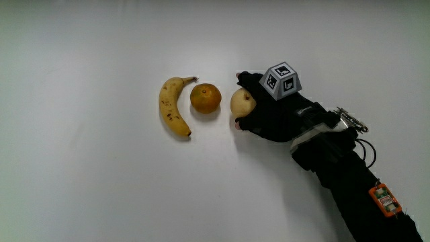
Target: Pick pear no leg
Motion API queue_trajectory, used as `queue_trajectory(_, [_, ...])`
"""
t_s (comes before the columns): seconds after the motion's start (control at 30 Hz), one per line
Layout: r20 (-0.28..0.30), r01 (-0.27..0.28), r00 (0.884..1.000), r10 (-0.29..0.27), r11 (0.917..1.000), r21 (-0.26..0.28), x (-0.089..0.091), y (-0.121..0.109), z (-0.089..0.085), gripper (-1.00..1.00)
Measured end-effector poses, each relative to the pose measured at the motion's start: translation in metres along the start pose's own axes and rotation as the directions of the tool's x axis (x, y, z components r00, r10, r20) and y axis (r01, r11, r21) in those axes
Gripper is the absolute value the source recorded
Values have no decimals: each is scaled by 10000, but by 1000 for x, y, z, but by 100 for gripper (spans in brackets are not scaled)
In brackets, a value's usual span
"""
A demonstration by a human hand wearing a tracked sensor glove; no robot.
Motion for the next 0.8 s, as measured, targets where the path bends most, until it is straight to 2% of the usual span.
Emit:
queue_trajectory(0.1, [162,107,9998,-110,9997,218,-2,0,0,65])
queue_trajectory(0.13, [133,-70,9999,67,9997,246,-3,-1,1,71])
queue_trajectory(0.3, [176,-137,9998,128,9986,518,-3,0,1,100])
queue_trajectory(0.47, [125,-237,9997,229,9973,696,-4,-5,5,100])
queue_trajectory(0.57, [123,-556,9984,546,9931,1029,-11,-14,15,100])
queue_trajectory(0.7, [200,-1279,9918,1263,9806,1483,-29,-33,32,100])
queue_trajectory(0.77, [369,-1765,9843,1727,9694,1707,-41,-45,39,100])
queue_trajectory(0.8, [276,-2050,9787,2033,9629,1758,-47,-52,42,100])
